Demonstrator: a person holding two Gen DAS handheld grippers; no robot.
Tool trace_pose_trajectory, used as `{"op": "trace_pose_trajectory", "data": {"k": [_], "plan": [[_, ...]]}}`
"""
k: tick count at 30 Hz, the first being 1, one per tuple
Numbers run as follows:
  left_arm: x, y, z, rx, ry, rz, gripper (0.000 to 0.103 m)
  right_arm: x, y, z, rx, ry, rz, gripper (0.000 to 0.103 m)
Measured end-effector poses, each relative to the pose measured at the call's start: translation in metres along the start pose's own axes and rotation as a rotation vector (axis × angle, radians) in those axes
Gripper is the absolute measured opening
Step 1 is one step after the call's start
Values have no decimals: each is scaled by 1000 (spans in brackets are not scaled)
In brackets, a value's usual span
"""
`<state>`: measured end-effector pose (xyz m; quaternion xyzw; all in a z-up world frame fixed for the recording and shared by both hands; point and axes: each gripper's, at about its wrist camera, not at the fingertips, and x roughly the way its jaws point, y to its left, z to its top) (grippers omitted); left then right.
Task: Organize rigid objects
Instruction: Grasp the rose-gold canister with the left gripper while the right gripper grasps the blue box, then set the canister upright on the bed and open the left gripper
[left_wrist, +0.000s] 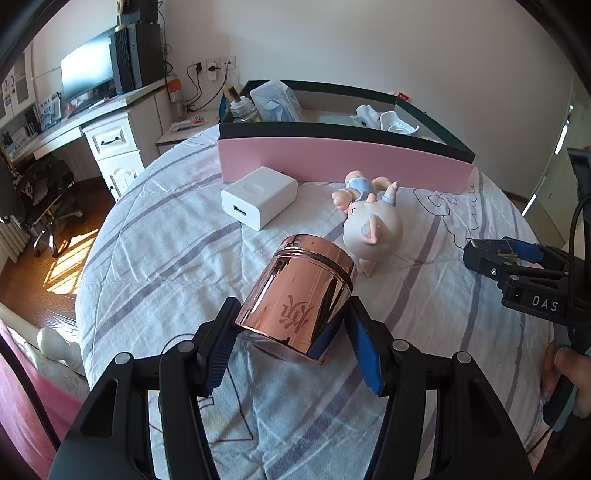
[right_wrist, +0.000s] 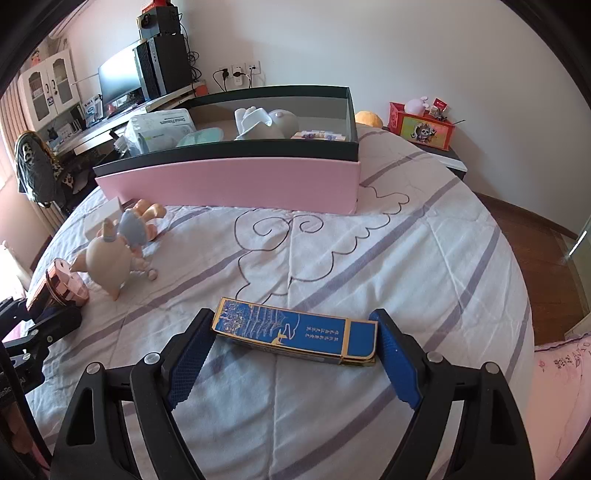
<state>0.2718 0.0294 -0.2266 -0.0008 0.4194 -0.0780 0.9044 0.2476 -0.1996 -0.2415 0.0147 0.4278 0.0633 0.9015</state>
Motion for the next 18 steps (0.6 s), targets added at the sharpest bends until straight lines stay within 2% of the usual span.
{"op": "trace_pose_trajectory", "data": {"k": [4,8,10,14,16,18], "plan": [[-5,3,-9,-19,-4,-28,59,-12,8,-17,8,-18,41,85],[3,-6,-9,-3,-6,13,59,-20,16,-25,17,-46,59,85],[1,-10,-11,10,-36,44,57,-27,21,-30,27,-63,61,85],[-8,-15,-11,10,-74,38,57,-44,26,-32,47,-141,75,85],[-25,-15,-9,-12,-128,27,56,-58,31,-32,48,-186,76,85],[-48,-19,-4,-2,-193,51,54,-77,36,-29,42,-240,64,85]]}}
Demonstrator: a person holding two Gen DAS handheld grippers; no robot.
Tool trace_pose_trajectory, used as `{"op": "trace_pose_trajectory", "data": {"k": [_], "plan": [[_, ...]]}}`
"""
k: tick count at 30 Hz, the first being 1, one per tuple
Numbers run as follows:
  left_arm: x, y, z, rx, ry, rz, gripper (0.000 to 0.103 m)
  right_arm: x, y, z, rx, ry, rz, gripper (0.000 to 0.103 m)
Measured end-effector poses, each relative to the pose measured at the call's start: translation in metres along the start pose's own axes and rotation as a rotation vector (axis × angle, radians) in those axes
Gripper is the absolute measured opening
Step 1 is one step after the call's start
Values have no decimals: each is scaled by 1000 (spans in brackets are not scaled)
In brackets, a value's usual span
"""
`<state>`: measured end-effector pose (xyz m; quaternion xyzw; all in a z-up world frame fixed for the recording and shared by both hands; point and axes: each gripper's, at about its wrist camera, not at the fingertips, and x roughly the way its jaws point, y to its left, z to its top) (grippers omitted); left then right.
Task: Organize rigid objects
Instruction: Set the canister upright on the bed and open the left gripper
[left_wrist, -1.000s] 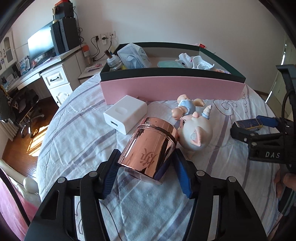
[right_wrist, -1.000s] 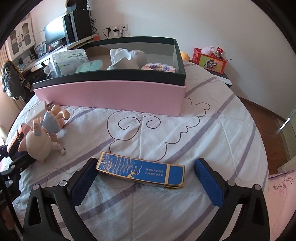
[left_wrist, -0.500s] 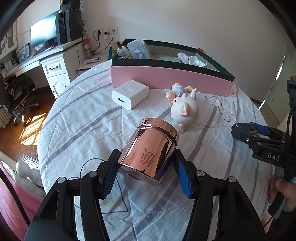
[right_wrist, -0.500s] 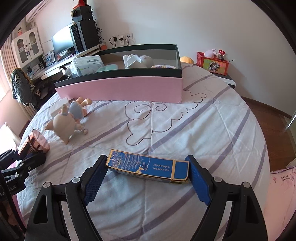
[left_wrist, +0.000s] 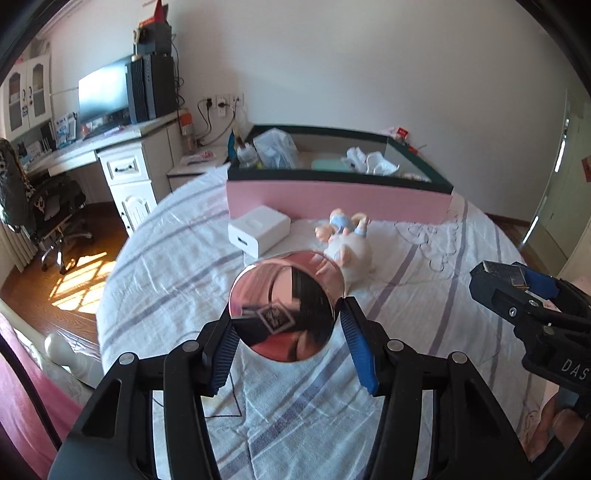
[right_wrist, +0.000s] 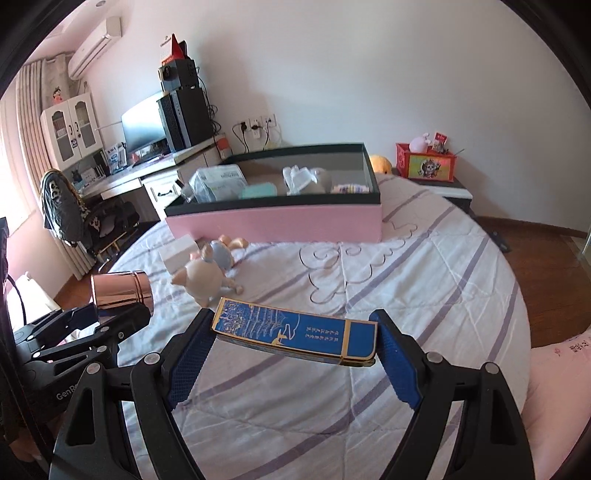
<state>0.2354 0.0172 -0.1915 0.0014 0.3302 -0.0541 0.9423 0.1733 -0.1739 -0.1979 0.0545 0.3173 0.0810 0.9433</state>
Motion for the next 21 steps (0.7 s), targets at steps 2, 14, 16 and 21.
{"op": "trace_pose_trajectory", "data": {"k": [2,14,16,21], "plan": [[-25,-2,11,-3,-70,-1,50,-22,8,8,-8,-72,-9,85],[-12,1,1,-54,17,-171,2,-33,23,12,-32,-86,-58,85],[5,7,-14,-76,78,-152,3,-19,14,2,-7,-37,-56,85],[21,14,-28,-132,144,-199,24,-2,1,-12,28,8,-31,85]]}}
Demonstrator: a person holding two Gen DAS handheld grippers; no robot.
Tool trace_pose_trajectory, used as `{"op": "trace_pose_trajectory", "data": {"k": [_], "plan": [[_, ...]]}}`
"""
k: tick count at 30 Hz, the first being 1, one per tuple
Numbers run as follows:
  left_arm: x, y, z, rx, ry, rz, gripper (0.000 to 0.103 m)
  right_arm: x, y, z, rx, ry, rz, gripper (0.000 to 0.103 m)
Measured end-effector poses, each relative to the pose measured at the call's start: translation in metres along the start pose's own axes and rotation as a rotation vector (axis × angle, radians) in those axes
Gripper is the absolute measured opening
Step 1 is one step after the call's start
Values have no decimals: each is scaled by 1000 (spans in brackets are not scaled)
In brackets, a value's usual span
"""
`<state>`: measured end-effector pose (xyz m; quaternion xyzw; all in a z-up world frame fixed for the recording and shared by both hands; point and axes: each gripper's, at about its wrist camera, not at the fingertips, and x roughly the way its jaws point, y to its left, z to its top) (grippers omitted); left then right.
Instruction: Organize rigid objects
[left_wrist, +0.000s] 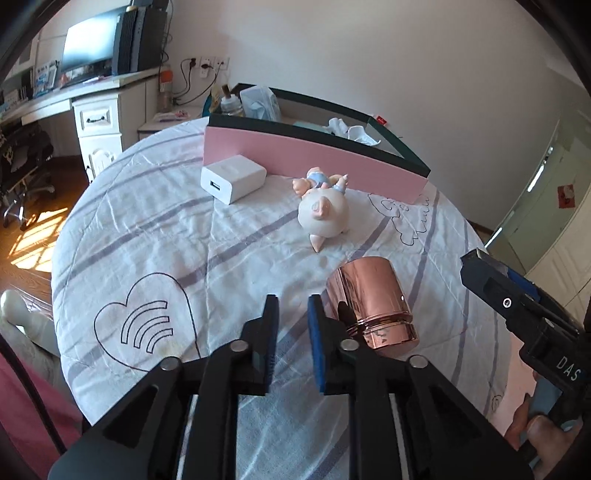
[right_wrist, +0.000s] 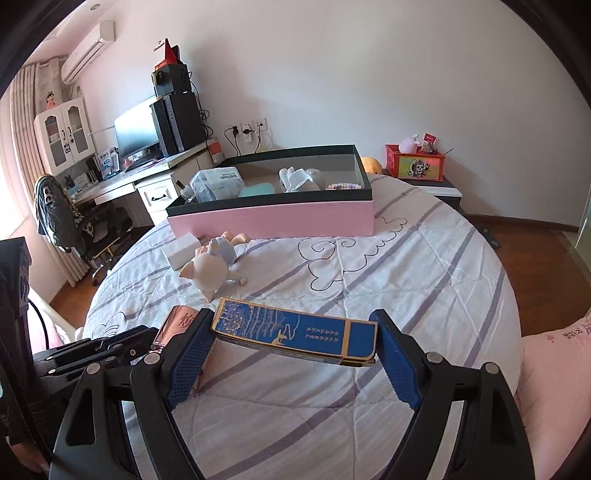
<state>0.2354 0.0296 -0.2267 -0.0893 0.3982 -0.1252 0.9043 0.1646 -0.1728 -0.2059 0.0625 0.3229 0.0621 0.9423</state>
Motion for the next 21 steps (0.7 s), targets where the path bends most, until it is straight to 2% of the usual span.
{"op": "trace_pose_trajectory", "data": {"k": [2,3,5,6,7,8,10,13,15,19,21], "plan": [[-6,-4,-2,5,-29,2,42,2,-2,-1,-1,4,1,85],[-11,-7,-2,12,-46,-3,46,2,-5,-1,4,-2,2,85],[-22,-16,-2,20,-86,-35,68,1,-8,-1,6,-2,-4,85],[-27,-22,-1,26,-106,-50,75,1,-10,-1,9,-5,-2,85],[-29,-28,1,38,-117,-59,88,2,-12,-2,10,-1,-4,85],[-29,-35,2,53,-124,-58,90,3,-15,-3,14,0,-8,85],[-23,-46,2,81,-120,-43,90,6,-22,-6,21,11,-27,85],[-4,-58,4,100,-61,-26,90,9,-39,-12,49,28,-67,85],[8,-66,4,127,-42,16,85,9,-51,-15,71,32,-77,85],[35,-74,0,146,51,47,61,6,-63,-16,83,28,-76,85],[39,-81,-3,198,31,115,50,7,-63,-15,73,31,-75,85]]}}
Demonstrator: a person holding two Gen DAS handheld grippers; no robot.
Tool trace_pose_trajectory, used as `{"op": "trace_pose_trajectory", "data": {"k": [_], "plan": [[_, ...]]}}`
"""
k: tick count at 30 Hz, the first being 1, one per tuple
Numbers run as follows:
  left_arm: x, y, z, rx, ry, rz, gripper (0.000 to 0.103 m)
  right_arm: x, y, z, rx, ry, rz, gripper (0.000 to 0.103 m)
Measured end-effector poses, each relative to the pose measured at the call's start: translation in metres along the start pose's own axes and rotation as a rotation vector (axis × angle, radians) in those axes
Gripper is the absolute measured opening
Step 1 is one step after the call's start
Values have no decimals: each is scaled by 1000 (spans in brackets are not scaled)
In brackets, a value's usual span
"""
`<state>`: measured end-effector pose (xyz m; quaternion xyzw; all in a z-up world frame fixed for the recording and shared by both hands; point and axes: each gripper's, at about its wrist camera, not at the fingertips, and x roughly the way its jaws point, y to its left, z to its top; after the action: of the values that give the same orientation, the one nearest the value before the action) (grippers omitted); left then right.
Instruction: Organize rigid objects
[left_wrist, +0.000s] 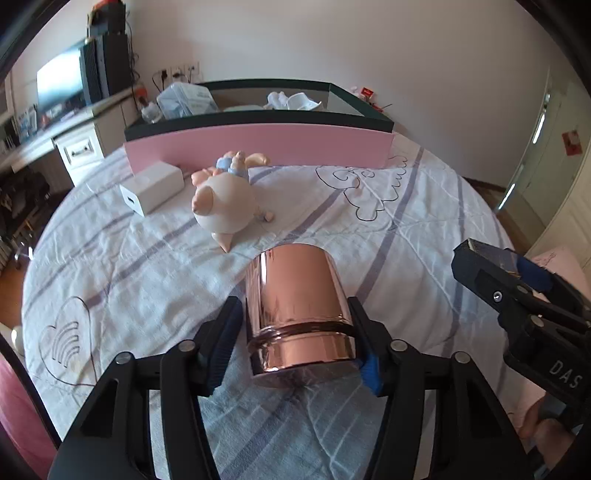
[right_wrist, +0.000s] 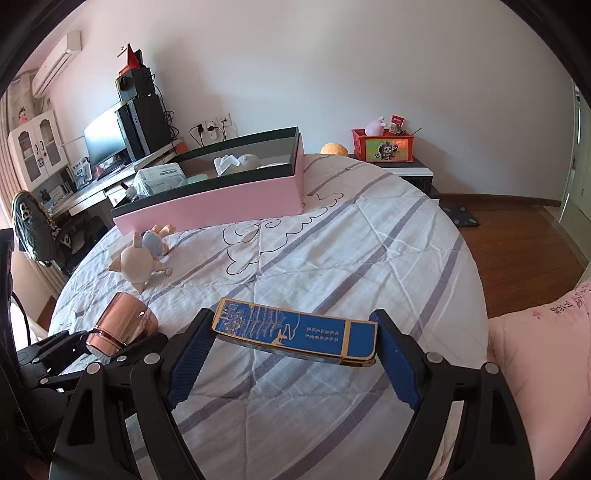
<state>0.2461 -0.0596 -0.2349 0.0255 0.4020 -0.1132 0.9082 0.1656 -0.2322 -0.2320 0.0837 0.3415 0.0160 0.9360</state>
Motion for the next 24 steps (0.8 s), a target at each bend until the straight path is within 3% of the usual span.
{"op": "trace_pose_trajectory", "data": {"k": [6,10,24], "plan": [[-15,8,-1,-12,-32,14,47,-5,12,1,-21,-13,26,85],[-53,20,5,-30,-127,35,47,-22,27,7,-54,-53,31,85],[-208,39,15,-27,-500,142,47,-148,110,41,-211,-379,26,85]]}}
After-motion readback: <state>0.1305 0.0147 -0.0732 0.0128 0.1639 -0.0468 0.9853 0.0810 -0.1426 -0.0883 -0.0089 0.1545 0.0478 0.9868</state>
